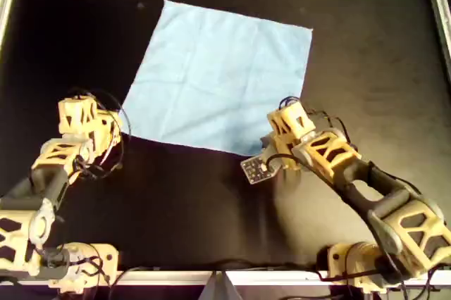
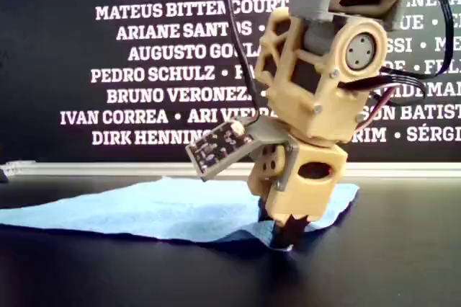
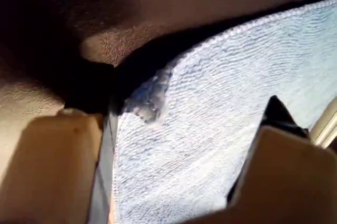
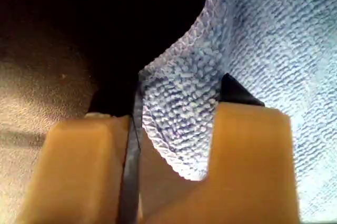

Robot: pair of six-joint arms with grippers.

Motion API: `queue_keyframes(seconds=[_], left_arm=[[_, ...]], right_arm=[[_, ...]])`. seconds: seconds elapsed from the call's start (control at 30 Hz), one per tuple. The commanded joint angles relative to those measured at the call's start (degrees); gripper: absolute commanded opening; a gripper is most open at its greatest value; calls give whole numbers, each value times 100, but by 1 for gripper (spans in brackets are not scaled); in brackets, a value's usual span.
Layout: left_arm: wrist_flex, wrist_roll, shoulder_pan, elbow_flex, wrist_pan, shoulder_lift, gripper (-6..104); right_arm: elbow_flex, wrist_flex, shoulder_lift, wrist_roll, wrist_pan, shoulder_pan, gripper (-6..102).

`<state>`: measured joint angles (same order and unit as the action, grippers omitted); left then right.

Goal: Fold a cloth

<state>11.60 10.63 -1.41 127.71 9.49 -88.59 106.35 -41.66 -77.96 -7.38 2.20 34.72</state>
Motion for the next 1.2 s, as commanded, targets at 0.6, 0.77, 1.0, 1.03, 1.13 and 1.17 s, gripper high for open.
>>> queue_keyframes(seconds=[0.6,0.77,1.0,1.03,1.13,1.17], left_arm=[[70,18,-492,-62,18,-62,41],[62,-62,-510,-62,26,-79,13],[88,-70,-510,70,26,-650,-2],[97,-79,-510,79,26,-773,-2],[185,-79,-510,352,26,-1169,-2],[229,-79,-519,492,26,-1336,-2]], right_arm=[[-589,211,26,18,-26,-70,42],[-598,211,-105,18,-26,-53,13],[-589,211,-123,18,-44,-70,-1],[-589,211,-123,18,-53,-70,-1],[-501,202,-202,35,-123,-88,-1],[-439,202,-299,79,-123,-88,-1]])
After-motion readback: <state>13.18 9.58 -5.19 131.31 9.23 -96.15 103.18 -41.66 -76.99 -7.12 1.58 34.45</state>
